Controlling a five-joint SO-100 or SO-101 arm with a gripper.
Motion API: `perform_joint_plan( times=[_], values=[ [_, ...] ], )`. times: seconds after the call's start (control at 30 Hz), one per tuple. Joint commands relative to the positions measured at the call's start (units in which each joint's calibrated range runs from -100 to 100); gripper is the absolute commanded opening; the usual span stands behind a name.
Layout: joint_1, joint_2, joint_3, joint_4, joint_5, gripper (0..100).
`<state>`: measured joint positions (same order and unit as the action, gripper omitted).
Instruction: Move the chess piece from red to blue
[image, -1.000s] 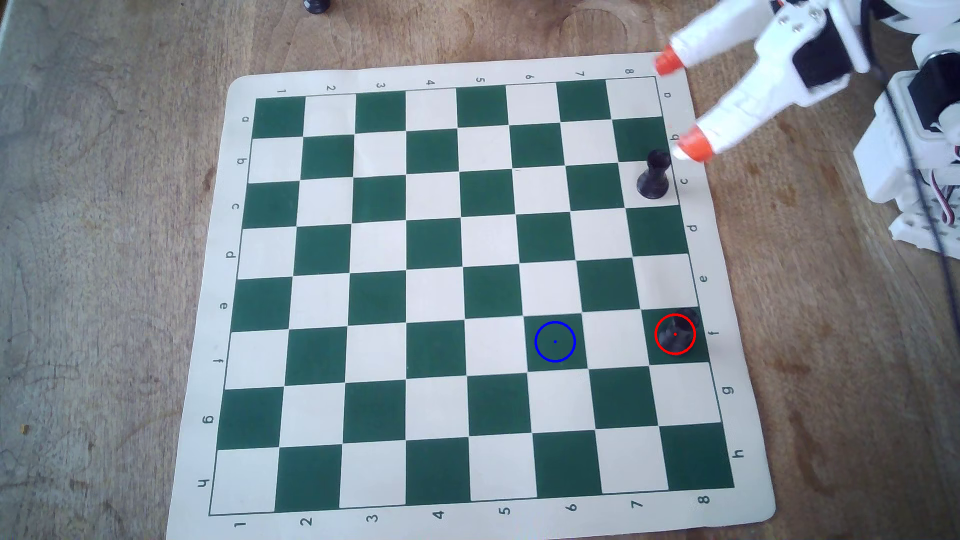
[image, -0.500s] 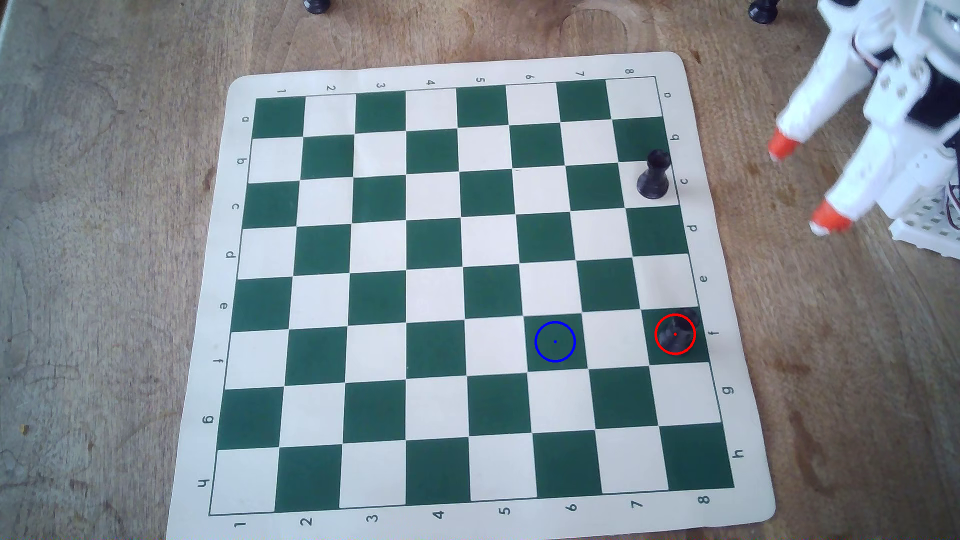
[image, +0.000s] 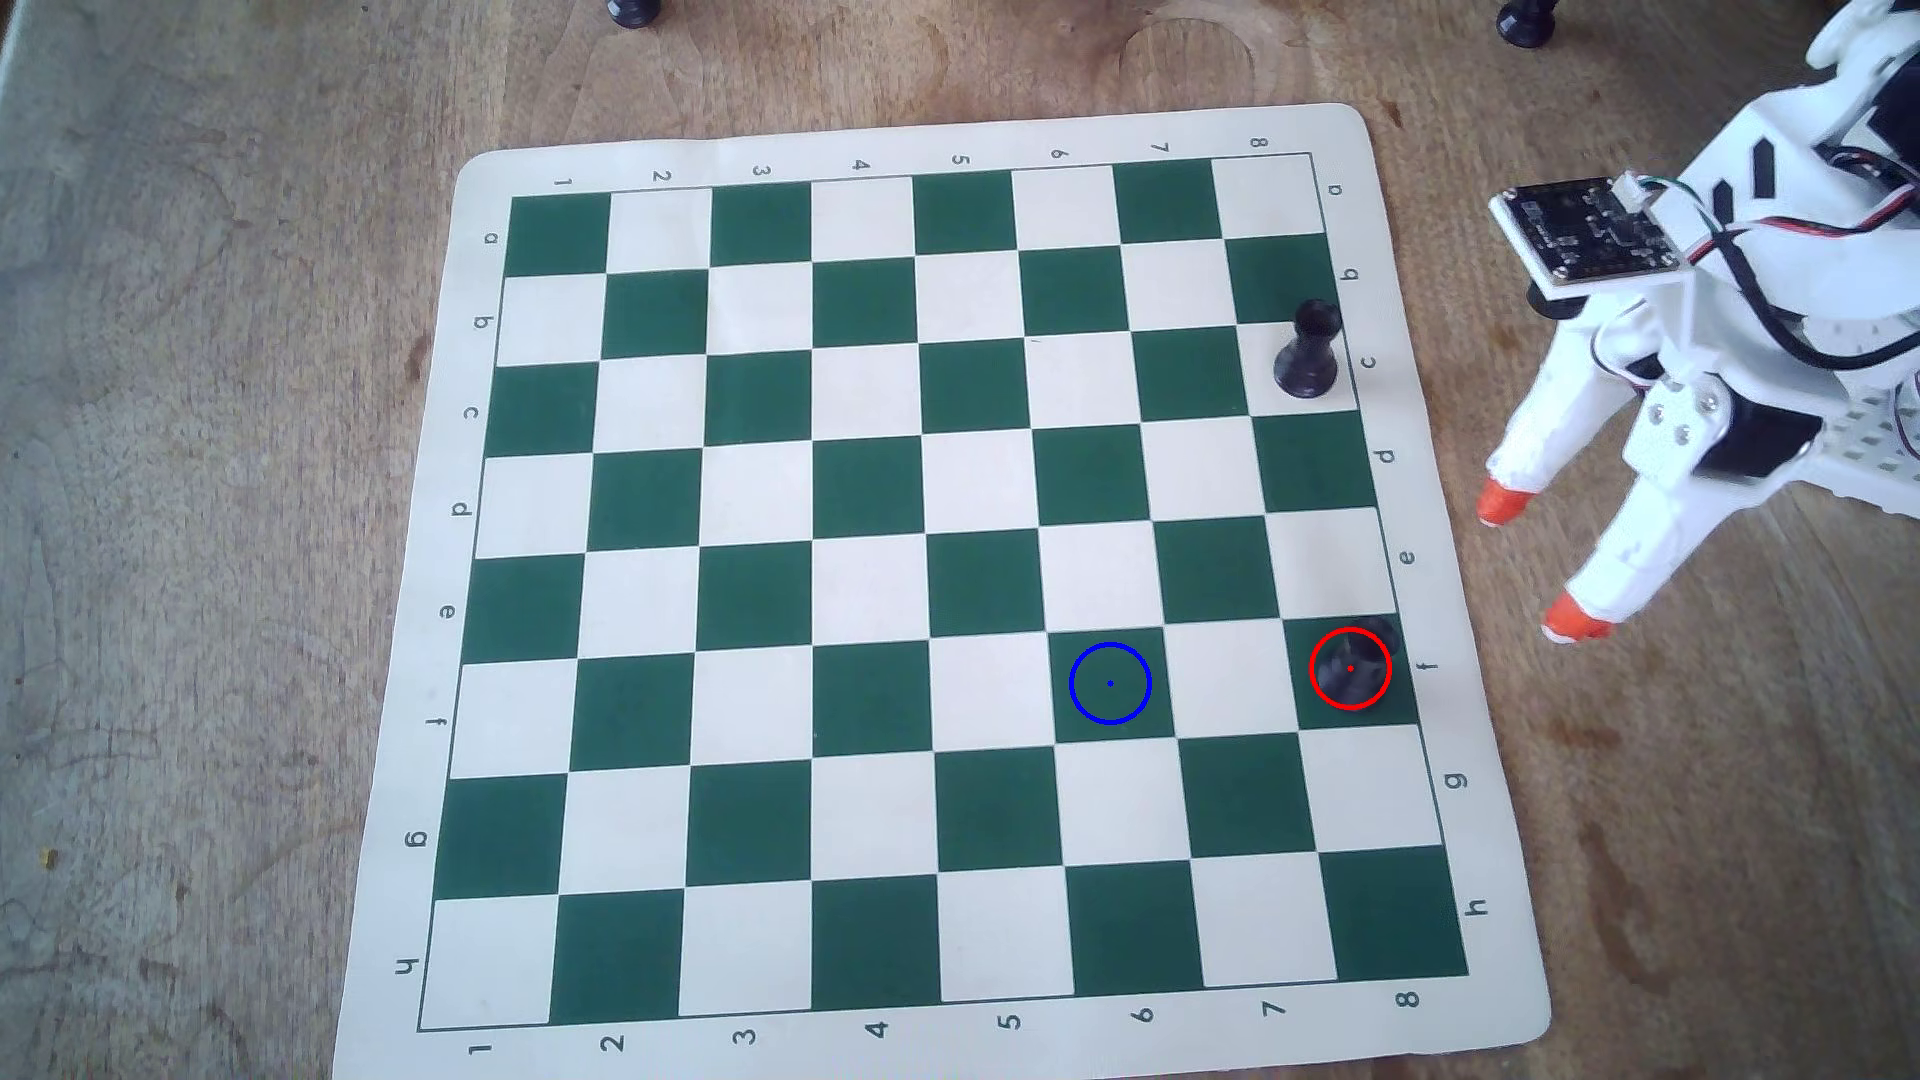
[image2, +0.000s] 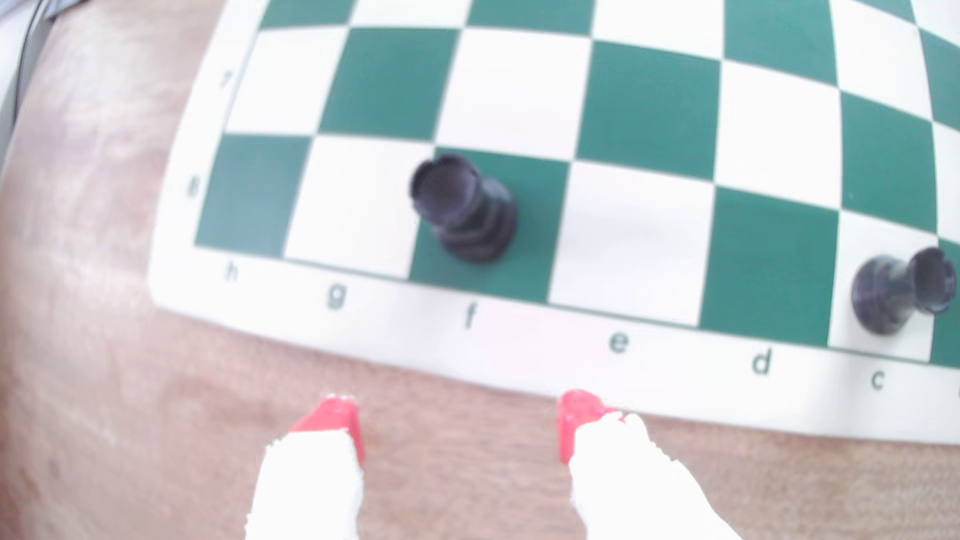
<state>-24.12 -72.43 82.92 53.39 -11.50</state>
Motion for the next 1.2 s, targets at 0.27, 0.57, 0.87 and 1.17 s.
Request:
perform_joint_plan(
  times=[0.27, 0.57, 0.87, 1.17],
  values=[
    [1.86, -5.41, 8.29, -9.90, -0.24, 19],
    [2.25, 11.06, 6.11, -26.28, -0.34, 19],
    [0.85, 18.36, 2.03, -31.36, 0.00, 19],
    [-1.27, 23.54, -2.14, -33.81, -0.29, 19]
  ],
)
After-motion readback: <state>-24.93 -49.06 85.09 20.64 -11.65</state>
